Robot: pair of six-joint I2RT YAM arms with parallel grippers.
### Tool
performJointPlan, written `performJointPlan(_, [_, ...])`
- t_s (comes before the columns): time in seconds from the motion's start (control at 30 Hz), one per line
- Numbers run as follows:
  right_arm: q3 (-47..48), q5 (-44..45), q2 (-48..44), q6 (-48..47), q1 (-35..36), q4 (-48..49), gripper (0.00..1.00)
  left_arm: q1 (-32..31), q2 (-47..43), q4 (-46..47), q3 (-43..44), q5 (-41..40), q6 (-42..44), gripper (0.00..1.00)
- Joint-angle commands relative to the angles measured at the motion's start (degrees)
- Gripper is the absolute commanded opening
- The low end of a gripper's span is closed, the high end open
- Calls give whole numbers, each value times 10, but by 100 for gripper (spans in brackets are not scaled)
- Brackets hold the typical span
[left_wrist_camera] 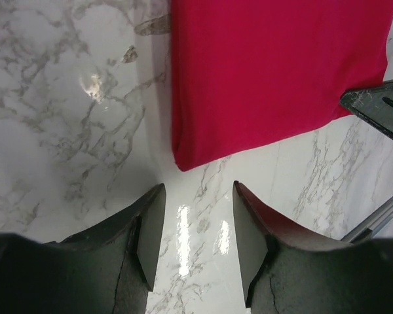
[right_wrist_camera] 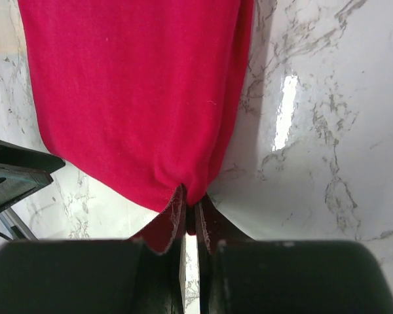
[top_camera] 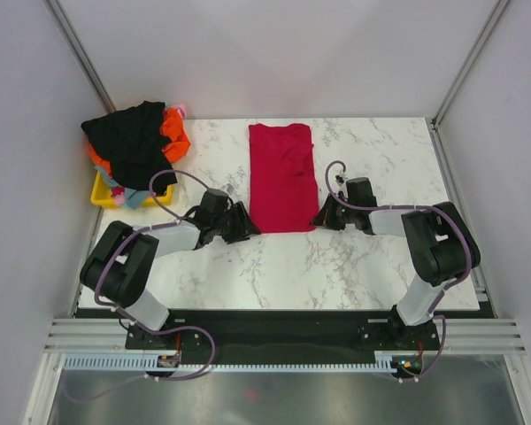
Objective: Fold and stack the t-shirts
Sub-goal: Fold the tshirt
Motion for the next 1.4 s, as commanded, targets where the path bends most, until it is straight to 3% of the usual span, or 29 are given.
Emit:
performJointPlan(0.0, [-12,26,28,-19,1,-26,5,-21,18,22,13,-43,-24,54])
performJointPlan(0.57, [-11,19,36,-26,1,-20,2,-23,52,32,8,-109,-37,47])
performJointPlan(0.67, [-10,18,36,-27,2,-18,0,-23,57,34,15,-110,-37,35])
performJointPlan(0.73, [-10,17,37,-28,2,-18,0,-26,56,39,17,-110,-35,7])
performJointPlan(0.77, [-10,17,36,-28,1,-18,0,-28,57,41,18,-110,-35,2])
performJointPlan(0.9, [-24,8,17,-25,1,-24,0,-48,34,17,26,-117,-17,2])
performJointPlan(1.1, [-110,0,-114,-8,4,-53,0,-116,-111,-81,2,-173,-19,2])
performJointPlan(1.37, [-165,54,-407,41,54,-228,0,-194,-336,-211,-51,-188,-101,2])
